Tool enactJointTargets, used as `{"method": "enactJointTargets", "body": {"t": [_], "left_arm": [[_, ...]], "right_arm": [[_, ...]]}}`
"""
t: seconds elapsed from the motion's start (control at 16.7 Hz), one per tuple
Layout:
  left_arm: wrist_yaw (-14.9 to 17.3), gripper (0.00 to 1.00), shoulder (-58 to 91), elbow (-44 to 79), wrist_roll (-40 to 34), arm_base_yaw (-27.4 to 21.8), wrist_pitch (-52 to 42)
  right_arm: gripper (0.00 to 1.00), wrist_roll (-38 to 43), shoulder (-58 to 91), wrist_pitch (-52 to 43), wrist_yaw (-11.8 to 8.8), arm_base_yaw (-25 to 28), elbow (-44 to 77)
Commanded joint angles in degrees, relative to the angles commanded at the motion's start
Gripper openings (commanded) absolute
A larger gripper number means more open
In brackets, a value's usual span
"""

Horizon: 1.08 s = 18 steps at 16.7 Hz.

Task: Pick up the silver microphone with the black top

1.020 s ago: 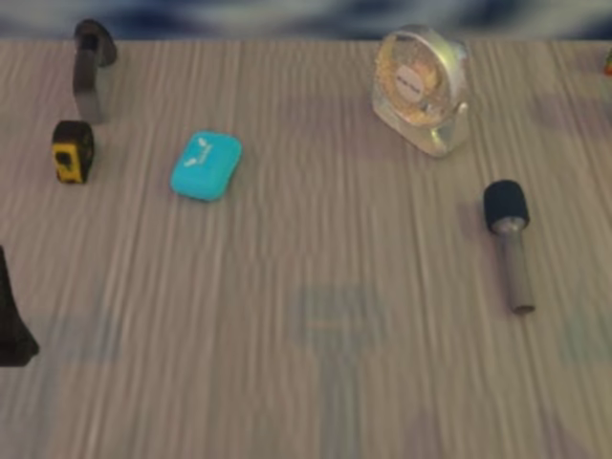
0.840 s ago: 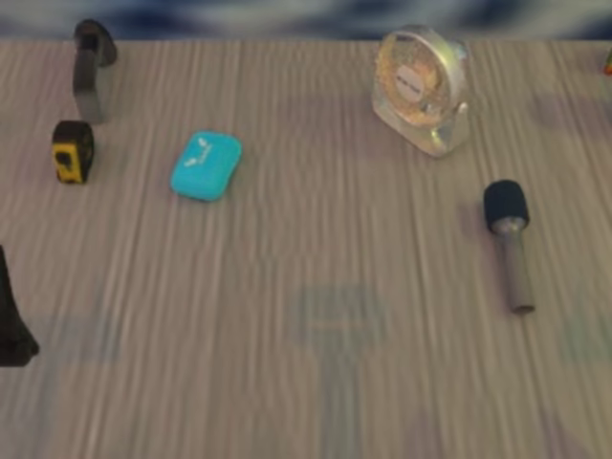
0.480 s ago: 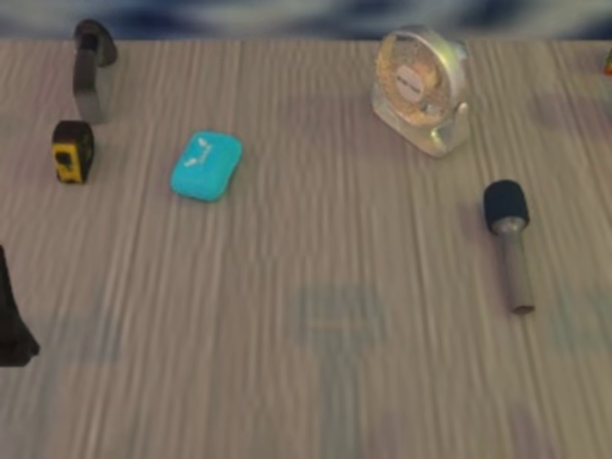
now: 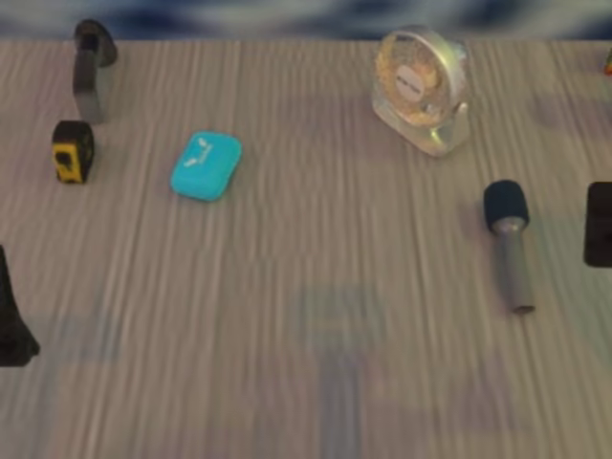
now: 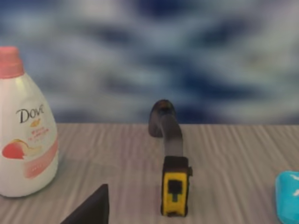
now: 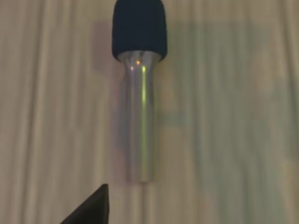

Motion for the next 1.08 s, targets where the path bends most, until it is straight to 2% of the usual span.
{"method": "enactJointTargets", "body": {"t": [0.24, 0.54, 0.72, 1.08], "left_arm": [[0.00, 1.00, 0.00, 0.00, 0.00, 0.00, 0.00], [0.00, 1.00, 0.00, 0.00, 0.00, 0.00, 0.00], [0.00, 1.00, 0.00, 0.00, 0.00, 0.00, 0.00], [0.00, 1.00, 0.00, 0.00, 0.00, 0.00, 0.00]], "right_arm": [[1.00, 4.64, 21.22, -11.18, 1.30, 4.43, 14.53], [1.00, 8.90, 38.56, -20.72, 2.43, 8.44, 28.16], [1.00, 10.10, 43.44, -23.19, 2.74, 9.55, 32.12], [1.00, 10.12, 43.83, -23.11, 2.71, 9.36, 32.24]]}}
